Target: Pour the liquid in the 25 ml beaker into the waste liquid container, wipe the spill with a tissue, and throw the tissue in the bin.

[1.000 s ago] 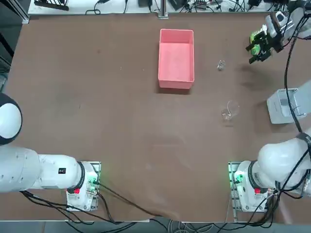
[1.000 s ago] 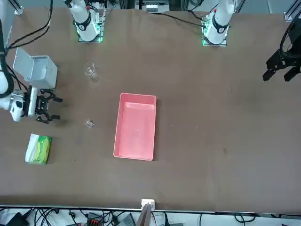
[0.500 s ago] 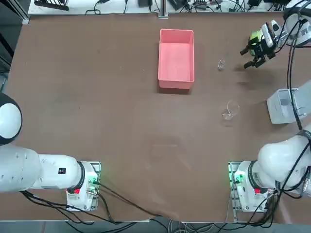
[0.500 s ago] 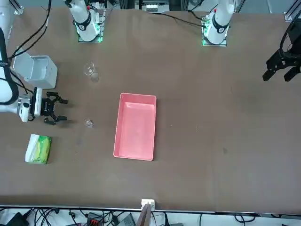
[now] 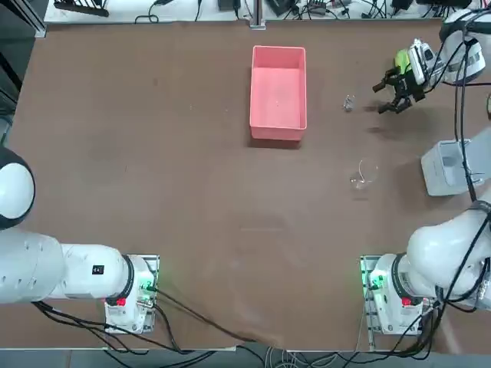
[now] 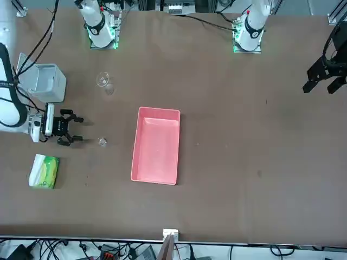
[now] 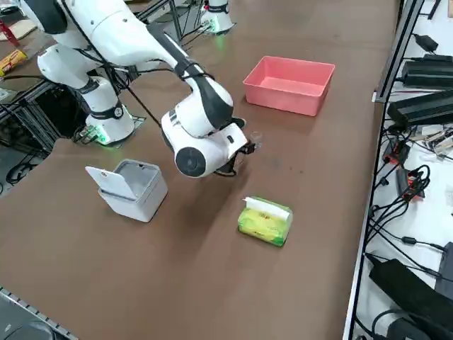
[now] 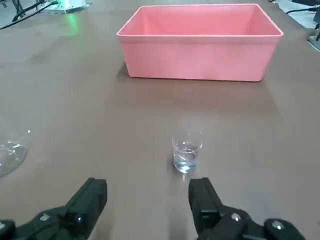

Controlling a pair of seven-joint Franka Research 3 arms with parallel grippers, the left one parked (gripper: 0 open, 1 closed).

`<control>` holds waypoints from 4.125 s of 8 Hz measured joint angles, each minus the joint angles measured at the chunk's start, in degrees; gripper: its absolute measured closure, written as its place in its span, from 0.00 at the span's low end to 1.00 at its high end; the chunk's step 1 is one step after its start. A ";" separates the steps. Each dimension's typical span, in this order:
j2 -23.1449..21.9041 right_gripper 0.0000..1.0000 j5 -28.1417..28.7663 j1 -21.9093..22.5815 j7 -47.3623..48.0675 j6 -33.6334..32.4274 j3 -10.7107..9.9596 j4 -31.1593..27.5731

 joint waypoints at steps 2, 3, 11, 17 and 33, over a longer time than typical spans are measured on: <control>2.99 0.00 3.20 -0.67 -2.28 -0.14 -0.01 0.74; 4.28 0.00 4.25 -0.81 -3.51 -0.22 -0.01 1.25; 10.22 0.00 6.69 -0.19 -7.36 -0.79 1.05 5.78; 12.81 0.00 9.21 2.33 -7.76 -0.77 1.16 7.68; 14.10 0.00 13.07 5.54 -7.93 -0.55 1.19 7.77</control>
